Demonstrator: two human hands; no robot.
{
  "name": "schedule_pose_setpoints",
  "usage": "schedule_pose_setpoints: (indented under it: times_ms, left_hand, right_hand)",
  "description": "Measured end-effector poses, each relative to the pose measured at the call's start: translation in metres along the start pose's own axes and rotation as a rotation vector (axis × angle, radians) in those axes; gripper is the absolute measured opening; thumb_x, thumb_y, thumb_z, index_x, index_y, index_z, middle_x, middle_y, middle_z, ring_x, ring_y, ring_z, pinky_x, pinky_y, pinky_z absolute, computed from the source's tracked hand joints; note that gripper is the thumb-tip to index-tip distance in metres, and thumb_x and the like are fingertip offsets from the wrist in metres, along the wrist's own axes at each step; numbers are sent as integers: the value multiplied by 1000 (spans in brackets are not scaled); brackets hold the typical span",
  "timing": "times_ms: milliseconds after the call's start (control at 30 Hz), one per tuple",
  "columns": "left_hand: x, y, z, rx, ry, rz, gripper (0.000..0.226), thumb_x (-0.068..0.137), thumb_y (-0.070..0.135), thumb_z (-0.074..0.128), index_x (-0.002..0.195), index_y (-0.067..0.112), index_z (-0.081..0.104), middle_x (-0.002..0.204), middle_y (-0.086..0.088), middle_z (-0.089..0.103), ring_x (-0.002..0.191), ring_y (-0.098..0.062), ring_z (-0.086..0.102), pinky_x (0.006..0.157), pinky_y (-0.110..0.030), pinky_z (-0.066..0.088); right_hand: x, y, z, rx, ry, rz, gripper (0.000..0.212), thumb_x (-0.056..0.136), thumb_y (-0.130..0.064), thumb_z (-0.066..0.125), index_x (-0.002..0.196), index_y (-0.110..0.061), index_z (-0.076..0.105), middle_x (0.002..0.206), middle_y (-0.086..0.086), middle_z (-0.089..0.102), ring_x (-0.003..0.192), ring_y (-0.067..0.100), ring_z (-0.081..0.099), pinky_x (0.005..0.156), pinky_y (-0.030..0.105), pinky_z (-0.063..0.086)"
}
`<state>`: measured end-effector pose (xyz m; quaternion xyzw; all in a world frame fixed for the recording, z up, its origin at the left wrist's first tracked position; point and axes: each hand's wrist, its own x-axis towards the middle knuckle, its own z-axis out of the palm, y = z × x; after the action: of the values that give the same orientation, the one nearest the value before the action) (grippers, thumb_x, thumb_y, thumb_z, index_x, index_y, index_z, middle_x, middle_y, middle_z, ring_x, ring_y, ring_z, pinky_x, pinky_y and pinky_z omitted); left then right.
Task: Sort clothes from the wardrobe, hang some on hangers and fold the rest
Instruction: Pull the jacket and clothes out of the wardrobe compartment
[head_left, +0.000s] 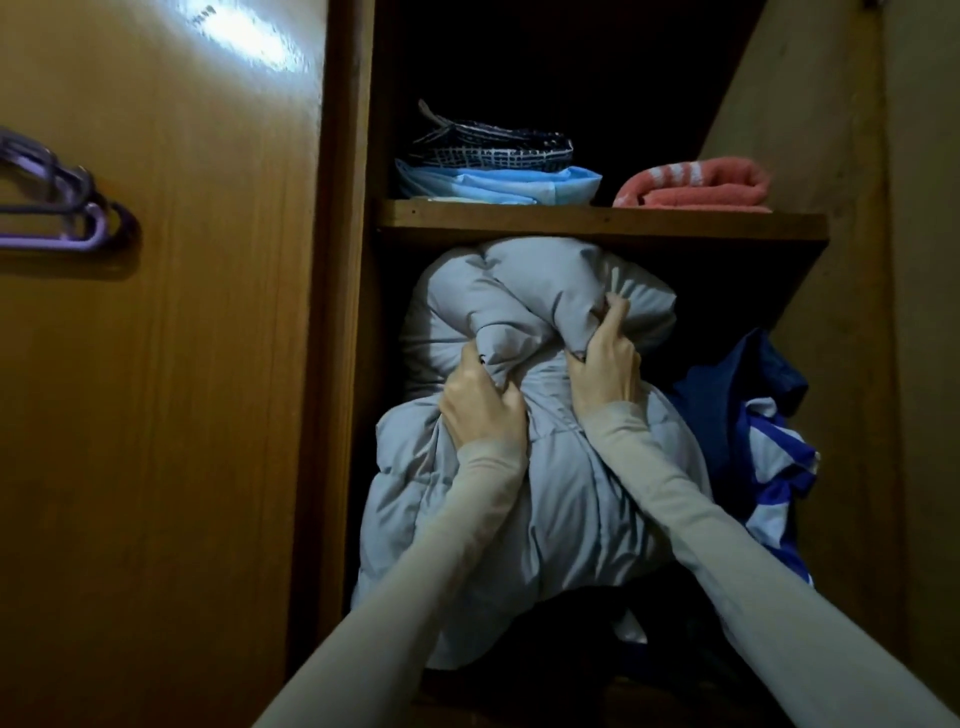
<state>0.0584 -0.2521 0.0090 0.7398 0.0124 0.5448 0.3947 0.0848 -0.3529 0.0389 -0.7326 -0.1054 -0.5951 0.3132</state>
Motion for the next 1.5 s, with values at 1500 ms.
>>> schedule_pose_setpoints:
  times_ms: [1500]
  left_hand:
    - [-150, 79, -292, -580, -45, 196, 28, 87, 17, 63, 101, -7, 56, 87, -21, 64, 73, -27, 57, 59, -20, 30]
  right_hand:
    - [-143, -201, -291, -47, 207, -204, 51, 78, -27, 64, 110, 12, 55, 87, 26, 67, 75, 37, 66, 57, 22, 36]
